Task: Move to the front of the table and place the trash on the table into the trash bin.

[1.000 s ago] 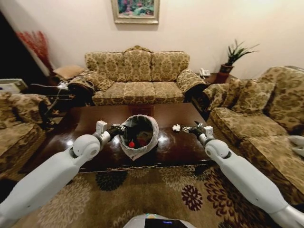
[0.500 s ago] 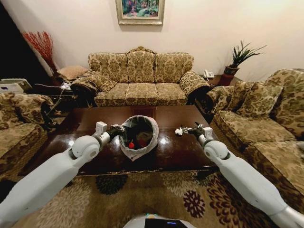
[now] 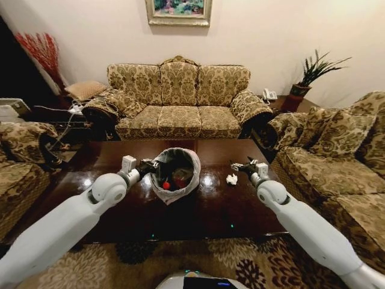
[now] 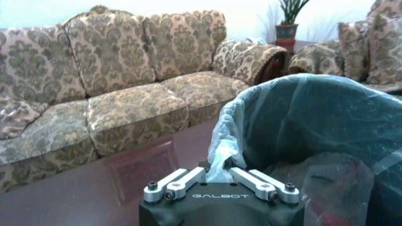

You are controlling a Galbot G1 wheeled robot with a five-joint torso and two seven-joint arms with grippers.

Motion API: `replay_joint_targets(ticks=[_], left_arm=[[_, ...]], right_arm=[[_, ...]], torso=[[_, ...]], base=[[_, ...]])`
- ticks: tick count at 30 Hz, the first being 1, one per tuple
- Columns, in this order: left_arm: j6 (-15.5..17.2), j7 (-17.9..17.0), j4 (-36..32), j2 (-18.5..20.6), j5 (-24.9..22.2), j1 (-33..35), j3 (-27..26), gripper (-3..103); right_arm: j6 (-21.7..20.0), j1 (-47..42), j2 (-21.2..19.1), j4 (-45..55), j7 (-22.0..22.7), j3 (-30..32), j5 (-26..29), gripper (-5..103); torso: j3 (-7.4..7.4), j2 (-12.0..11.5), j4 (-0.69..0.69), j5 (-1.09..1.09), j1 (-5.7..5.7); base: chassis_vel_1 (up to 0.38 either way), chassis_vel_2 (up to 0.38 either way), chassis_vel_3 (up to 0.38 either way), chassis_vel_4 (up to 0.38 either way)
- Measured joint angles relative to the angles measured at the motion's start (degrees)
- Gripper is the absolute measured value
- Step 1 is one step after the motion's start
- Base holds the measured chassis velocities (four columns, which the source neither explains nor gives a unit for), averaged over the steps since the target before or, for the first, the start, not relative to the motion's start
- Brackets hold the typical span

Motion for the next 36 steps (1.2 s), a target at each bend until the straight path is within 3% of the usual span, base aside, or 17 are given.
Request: replay_joint_targets(ticks=[7, 15, 22, 36], left_arm=[[-0.15, -0.57, -0.07, 0.6, -0.09, 0.01, 0.02, 2], [-0.55, -0.79, 0.43, 0.42, -0.2, -0.36, 0.9, 2], [-0.99, -1.29, 0.29, 0.85, -0.35, -0.12, 0.0, 2], [-1.63, -1.88, 0.32, 1.19, -0.56, -0.7, -0.1, 2]], right_arm=[[2.61, -6.44, 2.04, -2.01, -4.07, 4.24, -0.42, 100], [5.94, -6.85, 3.02, -5.24, -8.92, 3.32, 0.84, 100], [10.96, -4.27, 5.94, -12.38, -19.05, 0.83, 0.64, 100], [12.07, 4.4, 10.93, -22.46, -24.35, -4.07, -0.2, 100]], torso=[[0.02, 0.02, -0.04, 0.01, 0.05], [0.03, 0.01, -0.04, -0.01, 0.09], [0.03, 0.01, -0.02, 0.02, 0.05], [0.03, 0.0, -0.02, 0.0, 0.07]], base=[[-0.035, -0.083, -0.066, -0.015], [-0.077, -0.059, -0.061, -0.08], [-0.033, -0.046, -0.039, -0.03], [0.0, 0.0, 0.0, 0.0]])
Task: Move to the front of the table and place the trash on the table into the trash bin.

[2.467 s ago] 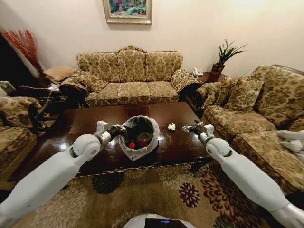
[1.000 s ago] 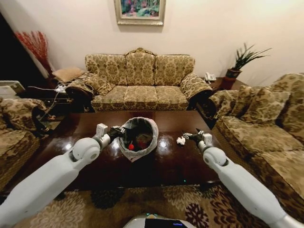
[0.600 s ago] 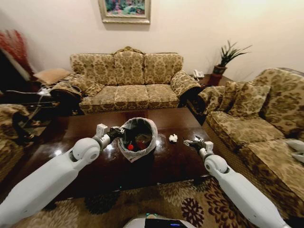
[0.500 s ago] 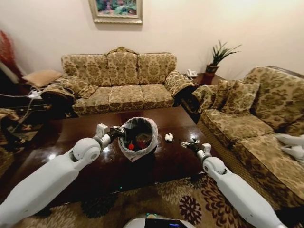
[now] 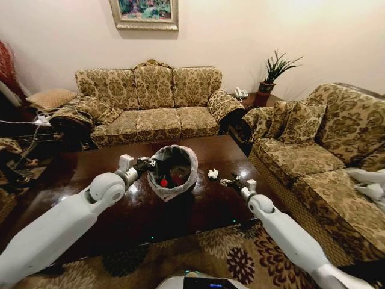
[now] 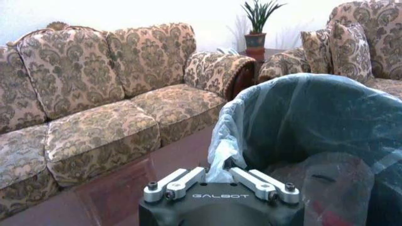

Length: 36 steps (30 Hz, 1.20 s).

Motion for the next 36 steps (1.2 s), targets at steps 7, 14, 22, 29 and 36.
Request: replay_joint_targets(ticks=[7, 14, 22, 29, 36], left_arm=[[-0.18, -0.03, 0.28, 0.61, -0.2, -0.3, -0.26, 2], [-0.2, 0.38, 0.3, 0.62, -0.93, -1.42, -0.09, 2], [-0.22, 0.63, 0.26, 0.43, -1.01, -1.68, 0.21, 2], [-0.22, 1.17, 0.24, 0.79, -1.09, -1.89, 0.2, 2], [-0.22, 1.35, 0.18, 1.08, -1.18, -2.11, 0.13, 2]], right_arm=[[0.31, 2.22, 3.15, -4.34, -1.35, -1.46, -1.7, 100], [0.09, 2.92, 3.45, -6.05, -1.3, -1.94, -2.22, 92], [0.01, 3.74, 4.06, -7.75, -1.92, -1.93, -2.16, 65], [0.02, 3.84, 4.87, -8.77, -2.27, -1.74, -2.86, 43], [0.06, 4.04, 5.21, -9.44, -2.27, -1.68, -3.38, 16]], torso=[[0.0, 0.0, 0.02, 0.0, 0.0], [0.0, 0.0, 0.0, 0.01, 0.0], [0.0, 0.0, 0.01, 0.01, 0.0], [0.0, 0.0, 0.01, 0.0, 0.0], [0.0, 0.0, 0.0, 0.0, 0.0]], base=[[0.0, 0.0, 0.0, 0.0], [0.0, 0.0, 0.0, 0.0], [0.0, 0.0, 0.0, 0.0], [0.0, 0.0, 0.0, 0.0], [0.0, 0.0, 0.0, 0.0]])
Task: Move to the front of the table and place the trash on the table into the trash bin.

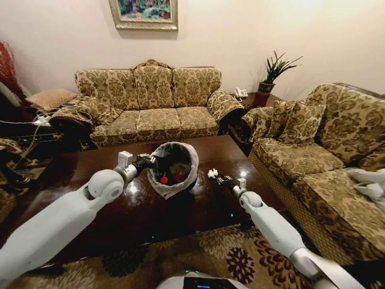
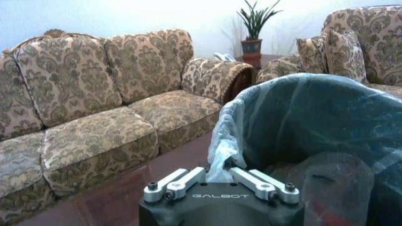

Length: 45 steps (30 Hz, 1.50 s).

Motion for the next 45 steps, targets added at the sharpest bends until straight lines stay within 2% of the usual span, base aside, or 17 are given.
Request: replay_joint_targets(ticks=[1, 2, 3, 8, 11, 12, 15, 21, 23, 26, 27, 30, 31, 34, 40, 43, 45], left_arm=[[-0.01, 0.06, -0.02, 0.01, -0.01, 0.0, 0.0, 2], [-0.03, 0.11, -0.04, 0.01, -0.02, 0.0, 0.0, 2], [-0.03, 0.13, -0.09, 0.01, -0.02, 0.0, 0.0, 2], [-0.15, 0.48, -0.18, 0.15, -0.02, 0.0, -0.04, 2], [-0.2, 0.96, -0.19, 0.23, -0.01, -0.05, -0.15, 2], [-0.2, 0.96, -0.19, 0.23, -0.01, -0.05, -0.15, 2], [-0.23, 1.19, -0.14, 0.2, 0.01, -0.05, -0.14, 2], [-0.25, 1.66, 0.18, 0.02, 0.06, -0.03, 0.21, 2], [-0.25, 1.76, 0.22, 0.04, 0.06, -0.03, 0.21, 2], [-0.25, 1.88, 0.43, 0.13, 0.06, -0.06, 0.21, 2], [-0.25, 1.88, 0.43, 0.13, 0.06, -0.06, 0.21, 2], [-0.25, 1.94, 0.63, 0.18, 0.03, -0.32, 0.21, 2], [-0.25, 1.94, 0.63, 0.18, 0.03, -0.32, 0.21, 2], [-0.25, 1.96, 0.84, 0.16, -0.02, -0.69, 0.45, 2], [-0.35, 1.98, 0.91, 0.17, -0.07, -0.75, 0.44, 2], [-0.47, 2.05, 1.0, 0.2, -0.08, -0.72, 0.32, 2], [-0.5, 2.08, 1.06, 0.19, -0.08, -0.72, 0.31, 2]], right_arm=[[0.02, 0.03, 0.04, -0.13, -0.01, 0.06, -0.2, 16], [0.04, 0.03, 0.04, -0.15, 0.0, 0.12, -0.35, 5], [0.05, 0.01, 0.03, -0.06, 0.04, 0.16, -0.4, 2], [0.06, -0.7, -0.42, 1.62, 0.81, 0.48, -0.48, -2], [0.12, -1.0, -1.12, 3.13, 1.36, 0.53, -0.8, 12], [0.12, -1.0, -1.12, 3.13, 1.36, 0.53, -0.8, 12], [0.25, -0.18, -0.85, 2.75, 1.59, 0.26, -1.22, 23], [1.51, 3.62, 2.82, -3.37, 1.65, -0.76, -3.1, 50], [1.66, 3.96, 3.25, -4.23, 1.51, -0.77, -3.35, 50], [2.02, 5.14, 4.71, -7.5, 0.69, -0.77, -4.51, 66], [2.02, 5.14, 4.71, -7.5, 0.69, -0.77, -4.51, 66], [2.08, 5.62, 5.53, -8.93, 0.02, -0.76, -4.73, 83], [2.08, 5.62, 5.53, -8.93, 0.02, -0.76, -4.73, 83], [2.1, 6.35, 6.58, -10.31, -0.52, -0.75, -4.97, 97], [2.2, 7.17, 7.54, -12.15, -0.99, -0.57, -5.5, 102], [2.49, 7.2, 7.64, -12.44, -1.17, -0.48, -6.11, 89], [2.61, 7.15, 7.66, -12.44, -1.19, -0.42, -6.28, 89]], torso=[[0.0, 0.0, 0.0, 0.0, 0.0], [0.0, 0.0, 0.0, 0.0, 0.0], [0.0, 0.0, 0.0, 0.0, 0.0], [0.0, 0.0, 0.0, 0.0, 0.0], [0.0, 0.0, -0.01, 0.0, 0.0], [0.0, 0.0, -0.01, 0.0, 0.0], [0.0, 0.01, -0.01, 0.0, -0.01], [0.0, 0.01, 0.01, -0.01, 0.0], [0.0, 0.01, 0.01, 0.01, 0.0], [0.0, 0.01, 0.0, 0.0, 0.0], [0.0, 0.01, 0.0, 0.0, 0.0], [0.0, 0.01, 0.0, -0.01, 0.0], [0.0, 0.01, 0.0, -0.01, 0.0], [0.0, 0.01, 0.0, -0.01, 0.0], [0.0, 0.01, 0.0, -0.01, 0.0], [0.0, 0.01, 0.0, 0.0, 0.0], [0.0, 0.01, 0.0, 0.0, 0.0]], base=[[0.0, 0.0, 0.0, 0.0], [0.0, 0.0, 0.0, 0.0], [0.0, 0.0, 0.0, 0.0], [0.0, 0.0, 0.0, 0.0], [0.0, 0.0, 0.0, 0.0], [0.0, 0.0, 0.0, 0.0], [0.0, 0.0, 0.0, 0.0], [0.0, 0.0, 0.0, 0.0], [0.0, 0.0, 0.0, 0.0], [0.0, 0.0, 0.0, 0.0], [0.0, 0.0, 0.0, 0.0], [0.0, 0.0, 0.0, 0.0], [0.0, 0.0, 0.0, 0.0], [0.0, 0.0, 0.0, 0.0], [0.0, 0.0, 0.0, 0.0], [0.0, 0.0, 0.0, 0.0], [0.0, 0.0, 0.0, 0.0]])
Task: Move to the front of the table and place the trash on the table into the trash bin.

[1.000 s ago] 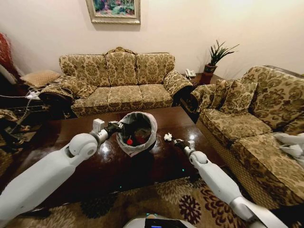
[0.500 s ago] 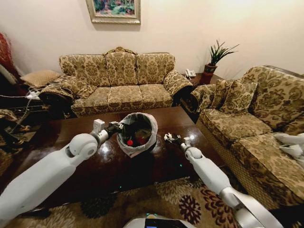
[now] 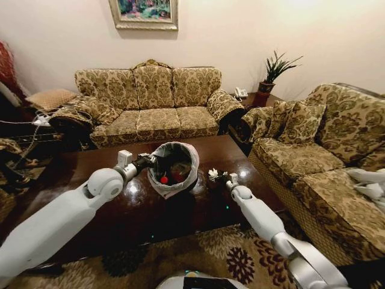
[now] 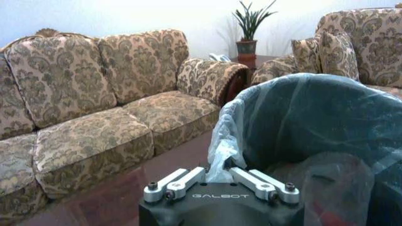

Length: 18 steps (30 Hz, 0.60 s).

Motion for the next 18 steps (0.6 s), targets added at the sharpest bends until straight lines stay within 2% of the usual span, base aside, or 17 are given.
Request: replay_joint_targets(ticks=[2, 3, 7, 12, 15, 16, 18], left_arm=[[-0.04, 0.14, 0.13, -0.02, 0.0, -0.05, 0.0, 2], [-0.04, 0.14, 0.13, -0.02, 0.0, -0.05, 0.0, 2], [-0.19, 0.24, 0.3, 0.01, 0.0, -0.12, -0.02, 2], [-0.24, 0.4, 0.38, 0.06, -0.01, -0.16, -0.11, 2], [-0.29, 0.58, 0.42, 0.04, -0.02, -0.21, -0.12, 2], [-0.29, 0.58, 0.42, 0.04, -0.02, -0.21, -0.12, 2], [-0.34, 0.64, 0.44, -0.11, -0.02, -0.22, -0.11, 2]], right_arm=[[0.03, -0.16, 0.1, 0.0, 0.0, 0.05, -0.14, 78], [0.03, -0.16, 0.1, 0.0, 0.0, 0.05, -0.14, 78], [0.02, -0.24, 0.2, -0.16, 0.15, 0.13, -0.47, 56], [0.02, -0.29, 0.23, -0.31, 0.26, 0.19, -0.55, 45], [0.02, -0.3, 0.24, -0.31, 0.35, 0.21, -0.55, 29], [0.02, -0.3, 0.24, -0.31, 0.35, 0.21, -0.55, 29], [0.02, -0.38, 0.16, -0.27, 0.5, 0.21, -0.55, 20]], torso=[[0.0, 0.0, 0.0, 0.01, 0.0], [0.0, 0.0, 0.0, 0.01, 0.0], [0.0, 0.0, 0.0, 0.0, 0.0], [0.0, 0.0, 0.0, 0.01, 0.0], [0.0, 0.0, 0.0, 0.0, 0.0], [0.0, 0.0, 0.0, 0.0, 0.0], [0.0, 0.0, 0.0, 0.0, 0.0]], base=[[0.0, 0.0, 0.0, 0.0], [0.0, 0.0, 0.0, 0.0], [0.0, 0.0, 0.0, 0.0], [0.0, 0.0, 0.0, 0.0], [0.0, 0.0, 0.0, 0.0], [0.0, 0.0, 0.0, 0.0], [0.0, 0.0, 0.0, 0.0]])
